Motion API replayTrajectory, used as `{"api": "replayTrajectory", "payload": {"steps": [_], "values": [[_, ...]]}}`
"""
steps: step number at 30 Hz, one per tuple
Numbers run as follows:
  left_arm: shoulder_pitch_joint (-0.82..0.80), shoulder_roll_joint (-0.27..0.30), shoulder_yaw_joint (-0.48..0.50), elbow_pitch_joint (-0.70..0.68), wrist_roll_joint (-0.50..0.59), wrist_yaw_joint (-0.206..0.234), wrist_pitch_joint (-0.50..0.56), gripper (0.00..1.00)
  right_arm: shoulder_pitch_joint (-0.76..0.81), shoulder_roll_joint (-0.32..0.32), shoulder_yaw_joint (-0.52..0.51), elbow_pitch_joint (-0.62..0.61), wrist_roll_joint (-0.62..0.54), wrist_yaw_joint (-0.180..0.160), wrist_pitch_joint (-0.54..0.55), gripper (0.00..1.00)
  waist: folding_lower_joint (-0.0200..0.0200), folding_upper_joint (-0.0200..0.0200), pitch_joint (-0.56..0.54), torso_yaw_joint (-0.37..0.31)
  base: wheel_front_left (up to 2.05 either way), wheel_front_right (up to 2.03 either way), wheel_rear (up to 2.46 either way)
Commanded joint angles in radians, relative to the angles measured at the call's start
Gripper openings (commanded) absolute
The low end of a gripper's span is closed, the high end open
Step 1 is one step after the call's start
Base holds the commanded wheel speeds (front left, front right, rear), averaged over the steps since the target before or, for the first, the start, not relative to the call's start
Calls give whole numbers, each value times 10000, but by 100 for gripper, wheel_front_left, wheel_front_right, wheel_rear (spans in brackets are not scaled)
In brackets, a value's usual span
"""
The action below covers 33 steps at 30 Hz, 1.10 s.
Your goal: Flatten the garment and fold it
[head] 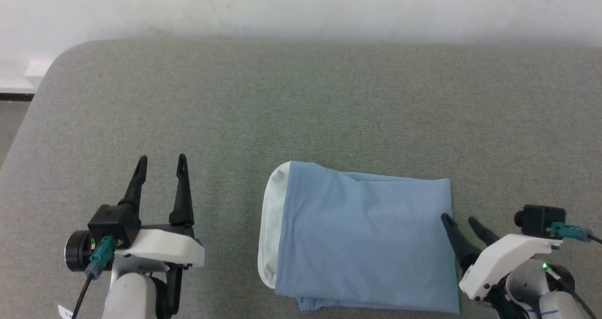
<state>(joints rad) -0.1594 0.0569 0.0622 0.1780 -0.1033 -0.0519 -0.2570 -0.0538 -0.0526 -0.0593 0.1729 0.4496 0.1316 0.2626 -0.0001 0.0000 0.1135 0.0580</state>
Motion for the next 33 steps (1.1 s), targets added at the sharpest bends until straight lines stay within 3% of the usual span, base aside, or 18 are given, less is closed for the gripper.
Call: {"api": "replayTrajectory", "payload": {"steps": [1, 14, 15, 16, 18, 25, 33], "values": [[67, -32, 8, -17, 56, -40, -47, 100, 44, 24, 42, 171, 12, -9, 254, 100, 1, 0, 31, 44, 0, 0, 0], [57, -49, -55, 32, 11, -47, -47, 100, 93, 24, 272, 985, -259, -9, 2488, 100, 1, 0, 110, 270, 0, 0, 0], [61, -50, -46, 33, 8, -42, -47, 100, 104, 24, 296, 966, -280, -9, 2616, 93, 1, 0, 111, 274, 0, 0, 0], [66, -51, -36, 33, 4, -37, -47, 100, 112, 24, 298, 935, -293, -9, 2706, 51, 1, 0, 109, 274, 0, 0, 0], [72, -52, -23, 34, 1, -31, -47, 100, 103, 24, 320, 842, -327, -9, 2793, 2, 1, 0, 111, 273, 0, 0, 0], [117, -56, 41, 14, -17, 1, -47, 100, -238, 24, 357, 180, -1034, -9, 2245, 0, 1, 0, 99, 170, 0, 0, 0], [99, 30, 328, -145, 6, 24, -47, 100, -1522, 20, 1240, -1341, -4828, -9, 2438, 0, 1, 0, 309, -603, 0, 0, 0]]}}
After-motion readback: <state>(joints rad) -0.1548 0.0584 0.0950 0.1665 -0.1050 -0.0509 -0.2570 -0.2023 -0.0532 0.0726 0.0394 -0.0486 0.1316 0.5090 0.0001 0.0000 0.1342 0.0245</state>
